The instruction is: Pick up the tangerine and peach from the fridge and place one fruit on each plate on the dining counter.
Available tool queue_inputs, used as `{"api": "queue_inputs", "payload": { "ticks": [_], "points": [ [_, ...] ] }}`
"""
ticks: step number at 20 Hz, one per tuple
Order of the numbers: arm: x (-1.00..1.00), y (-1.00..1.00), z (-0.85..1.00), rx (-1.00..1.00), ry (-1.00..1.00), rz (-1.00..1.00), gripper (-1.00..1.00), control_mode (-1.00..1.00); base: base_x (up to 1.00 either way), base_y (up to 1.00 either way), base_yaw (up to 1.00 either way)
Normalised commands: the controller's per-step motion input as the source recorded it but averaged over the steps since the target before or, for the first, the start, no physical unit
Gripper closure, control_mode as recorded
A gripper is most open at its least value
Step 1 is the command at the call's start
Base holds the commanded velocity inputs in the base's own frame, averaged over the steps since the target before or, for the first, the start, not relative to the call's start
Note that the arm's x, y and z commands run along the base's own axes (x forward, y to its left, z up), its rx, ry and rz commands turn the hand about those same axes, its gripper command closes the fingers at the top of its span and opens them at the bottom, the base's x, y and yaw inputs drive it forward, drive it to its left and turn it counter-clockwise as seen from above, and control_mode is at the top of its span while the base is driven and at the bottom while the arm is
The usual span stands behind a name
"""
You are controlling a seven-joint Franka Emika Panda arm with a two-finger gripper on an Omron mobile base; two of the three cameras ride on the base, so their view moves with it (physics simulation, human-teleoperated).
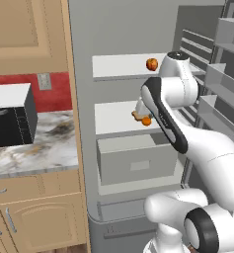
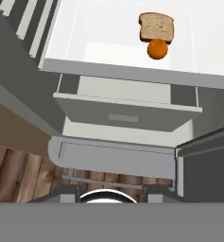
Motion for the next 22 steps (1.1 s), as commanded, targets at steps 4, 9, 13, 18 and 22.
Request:
{"api": "queue_inputs", "payload": {
  "ticks": [4,9,13,18,22],
  "points": [
    [-0.06,0.0,0.0,0.0,-0.04,0.0,-1.0,-1.0,0.0,0.0,0.0],
    [-0.05,0.0,0.65,0.01,-0.36,0.0,-1.0,-1.0,0.0,0.0,0.0],
    [0.0,-0.11,0.97,0.04,-0.45,0.0,-1.0,-1.0,0.0,0.0,0.0],
    [0.02,-0.23,0.98,0.07,-0.29,-0.16,-1.0,-1.0,0.0,0.0,0.0],
    [0.11,-0.16,0.67,0.07,-0.01,-0.18,-1.0,-1.0,0.0,0.0,0.0]
  ]
}}
